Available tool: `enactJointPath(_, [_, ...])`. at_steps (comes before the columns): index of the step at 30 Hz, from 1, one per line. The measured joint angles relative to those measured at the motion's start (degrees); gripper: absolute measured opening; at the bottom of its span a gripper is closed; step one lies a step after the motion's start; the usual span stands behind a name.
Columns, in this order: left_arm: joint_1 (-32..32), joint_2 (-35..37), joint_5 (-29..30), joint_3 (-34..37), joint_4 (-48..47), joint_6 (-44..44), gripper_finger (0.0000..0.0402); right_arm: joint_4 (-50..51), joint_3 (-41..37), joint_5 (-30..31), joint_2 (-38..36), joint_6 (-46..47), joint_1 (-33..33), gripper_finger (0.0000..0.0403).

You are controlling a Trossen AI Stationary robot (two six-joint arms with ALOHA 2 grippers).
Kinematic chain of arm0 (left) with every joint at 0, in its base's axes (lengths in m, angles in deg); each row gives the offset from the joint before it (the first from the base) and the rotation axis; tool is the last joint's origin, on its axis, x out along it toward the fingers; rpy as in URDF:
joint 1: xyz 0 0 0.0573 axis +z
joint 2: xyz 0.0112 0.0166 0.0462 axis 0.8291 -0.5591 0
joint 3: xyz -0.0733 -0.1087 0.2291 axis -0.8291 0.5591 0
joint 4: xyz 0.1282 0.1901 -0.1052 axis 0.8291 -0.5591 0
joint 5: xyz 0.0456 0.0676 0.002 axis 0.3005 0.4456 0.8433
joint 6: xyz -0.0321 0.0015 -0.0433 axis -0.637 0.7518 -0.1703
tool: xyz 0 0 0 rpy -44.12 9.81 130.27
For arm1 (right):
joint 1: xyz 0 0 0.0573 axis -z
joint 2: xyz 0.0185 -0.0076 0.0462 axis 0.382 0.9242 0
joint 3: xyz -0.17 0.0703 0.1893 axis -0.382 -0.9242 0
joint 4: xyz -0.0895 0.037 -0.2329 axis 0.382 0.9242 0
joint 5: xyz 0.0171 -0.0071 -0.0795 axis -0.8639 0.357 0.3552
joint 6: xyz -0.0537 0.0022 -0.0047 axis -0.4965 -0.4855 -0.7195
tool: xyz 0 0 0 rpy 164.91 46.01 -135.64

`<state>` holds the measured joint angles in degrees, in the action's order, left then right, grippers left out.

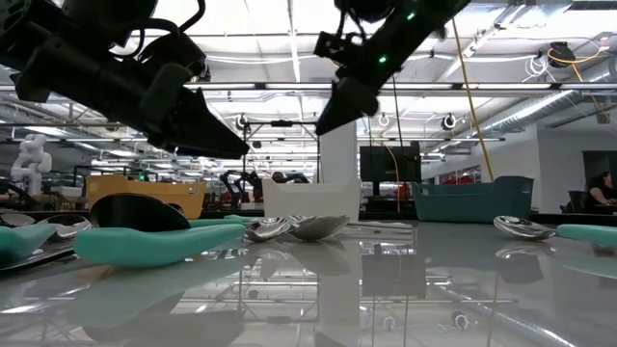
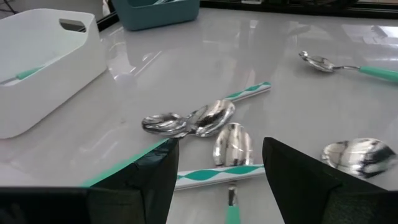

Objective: Sort silverware by color (type)
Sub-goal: Put the blue spoon into the white bin

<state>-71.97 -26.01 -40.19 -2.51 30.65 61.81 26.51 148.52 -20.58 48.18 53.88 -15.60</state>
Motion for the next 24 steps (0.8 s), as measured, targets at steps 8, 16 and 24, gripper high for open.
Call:
enactJointPath(8, [2.01, 0.00, 0.01, 0.00, -0.07, 0.28, 0.0232, -2.35, 9.89, -17.44, 7.68, -5.59, 18.20, 0.0128])
enactJointPath(16, [3.58, 0.00, 0.01, 0.00, -2.10, 0.25, 0.0232, 16.76, 30.27, -25.51, 22.62, -10.68, 24.73, 0.0128])
enactJointPath(24, [3.45, 0.00, 0.01, 0.00, -3.49, -0.25, 0.0232, 25.39, 39.25, -29.50, 33.08, -13.92, 26.86, 0.0129])
